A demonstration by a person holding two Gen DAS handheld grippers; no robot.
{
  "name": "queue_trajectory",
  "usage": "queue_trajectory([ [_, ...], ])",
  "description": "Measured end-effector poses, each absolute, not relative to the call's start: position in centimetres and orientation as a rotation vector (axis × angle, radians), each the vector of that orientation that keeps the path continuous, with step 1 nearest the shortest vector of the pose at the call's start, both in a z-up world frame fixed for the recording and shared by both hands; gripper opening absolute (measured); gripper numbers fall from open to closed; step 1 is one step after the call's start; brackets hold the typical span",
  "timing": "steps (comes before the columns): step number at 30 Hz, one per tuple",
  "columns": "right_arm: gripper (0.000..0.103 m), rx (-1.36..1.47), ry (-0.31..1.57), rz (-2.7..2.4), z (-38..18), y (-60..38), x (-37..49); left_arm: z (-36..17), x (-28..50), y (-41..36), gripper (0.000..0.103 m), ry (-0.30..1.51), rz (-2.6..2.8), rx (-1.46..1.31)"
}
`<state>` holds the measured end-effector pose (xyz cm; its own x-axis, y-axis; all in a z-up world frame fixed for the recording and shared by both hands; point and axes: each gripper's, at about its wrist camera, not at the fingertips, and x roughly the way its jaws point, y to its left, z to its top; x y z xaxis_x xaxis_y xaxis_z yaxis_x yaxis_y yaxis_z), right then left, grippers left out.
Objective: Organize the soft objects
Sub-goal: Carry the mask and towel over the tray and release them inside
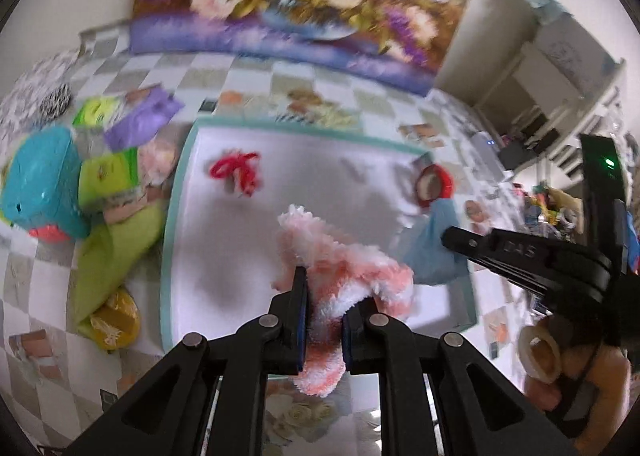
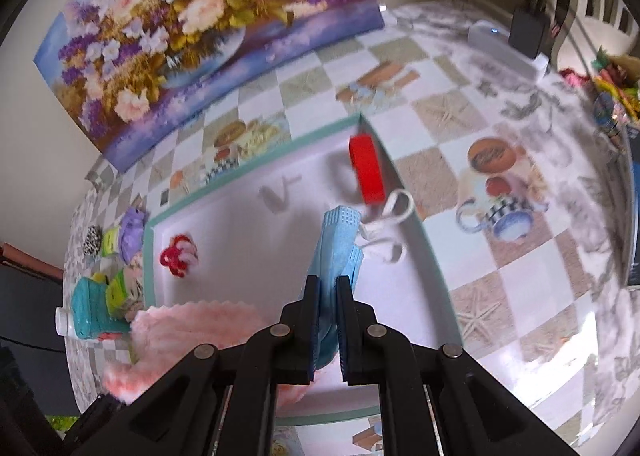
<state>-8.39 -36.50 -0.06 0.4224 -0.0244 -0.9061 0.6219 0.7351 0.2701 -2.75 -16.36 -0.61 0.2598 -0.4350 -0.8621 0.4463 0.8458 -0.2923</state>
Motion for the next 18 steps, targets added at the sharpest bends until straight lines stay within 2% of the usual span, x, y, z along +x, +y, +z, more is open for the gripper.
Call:
queue_trajectory([
  [12, 0.012, 0.673, 1.145, -0.449, -2.4, -36.9, -8.4, -5.0, -0.5, -16.0, 0.014, 1.241, -0.48, 0.096],
  [15, 0.012, 0.649, 1.14, -0.451, -2.0, -36.8, -8.3, -5.1, -0.1, -16.1, 0.021, 1.248, -0.478, 0.113],
  [17, 0.014, 0.634, 1.136, -0.454, -1.6, -36.7, -8.2, -4.7, -0.1, -16.0, 0.035, 1.245, -0.489, 0.103],
  [18, 0.02, 0.626, 1.136, -0.457, -1.5, -36.7, -8.2, -4.4, -0.1, -16.0, 0.04, 1.241, -0.494, 0.096],
])
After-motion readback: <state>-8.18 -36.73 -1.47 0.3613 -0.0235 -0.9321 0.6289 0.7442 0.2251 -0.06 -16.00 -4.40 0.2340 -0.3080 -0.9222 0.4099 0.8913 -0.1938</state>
